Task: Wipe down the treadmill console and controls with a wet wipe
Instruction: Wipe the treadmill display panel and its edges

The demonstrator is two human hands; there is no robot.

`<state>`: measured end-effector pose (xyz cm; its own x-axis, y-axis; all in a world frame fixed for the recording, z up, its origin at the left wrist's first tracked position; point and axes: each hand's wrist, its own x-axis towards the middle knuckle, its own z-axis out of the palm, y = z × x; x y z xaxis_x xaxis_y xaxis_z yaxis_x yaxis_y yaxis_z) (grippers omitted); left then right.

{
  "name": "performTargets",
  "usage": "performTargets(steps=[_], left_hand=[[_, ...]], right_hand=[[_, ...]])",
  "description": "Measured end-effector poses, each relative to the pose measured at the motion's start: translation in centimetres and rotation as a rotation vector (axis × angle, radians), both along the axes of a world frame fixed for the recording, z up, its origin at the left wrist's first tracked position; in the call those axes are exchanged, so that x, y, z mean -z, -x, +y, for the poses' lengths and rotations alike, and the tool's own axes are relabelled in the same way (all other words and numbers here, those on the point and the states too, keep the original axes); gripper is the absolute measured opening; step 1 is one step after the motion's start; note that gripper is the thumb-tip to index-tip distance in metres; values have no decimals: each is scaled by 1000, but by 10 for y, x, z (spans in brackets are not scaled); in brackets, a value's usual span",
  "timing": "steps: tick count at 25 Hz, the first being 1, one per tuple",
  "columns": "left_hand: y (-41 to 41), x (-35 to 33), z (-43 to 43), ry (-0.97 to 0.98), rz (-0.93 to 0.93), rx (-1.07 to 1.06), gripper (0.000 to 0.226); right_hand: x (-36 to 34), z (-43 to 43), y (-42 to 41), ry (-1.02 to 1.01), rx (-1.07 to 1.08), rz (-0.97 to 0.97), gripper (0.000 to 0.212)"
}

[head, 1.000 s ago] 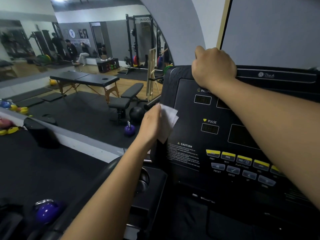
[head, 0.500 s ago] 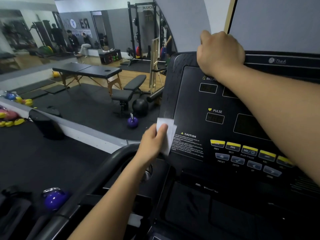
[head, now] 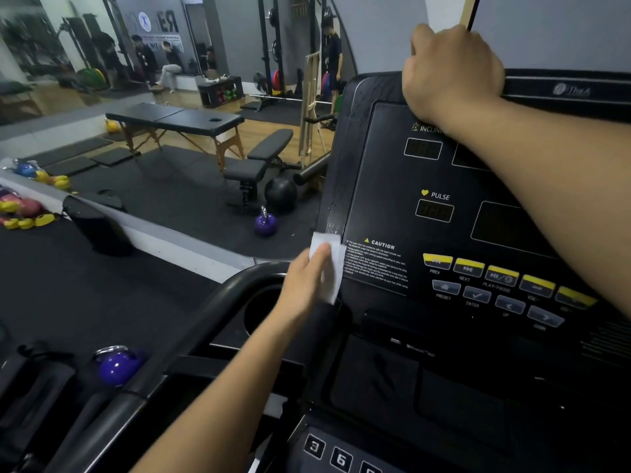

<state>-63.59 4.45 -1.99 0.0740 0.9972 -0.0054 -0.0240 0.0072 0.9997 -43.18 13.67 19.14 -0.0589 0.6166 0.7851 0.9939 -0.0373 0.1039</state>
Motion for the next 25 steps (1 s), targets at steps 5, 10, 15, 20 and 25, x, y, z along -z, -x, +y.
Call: performTargets(steps=[5,10,15,20,25], left_hand=[[-24,16,-18,482,-694,36,44],[-27,-13,11,457,-705,-174,47],[-35,-3,-22,622,-690,-159,38],[-40,6,-45,462,-372,-21,12],[-30,5,-29,338,-417,66,41]], right_hand=[[0,1,-1,-17,-8,4,27],[0,1,0,-10,-10,0,28],[1,-1,1,-17,-9,4,27],[0,-1,1,-16,-32,10,26],[1,0,1,-6,-12,12,26]])
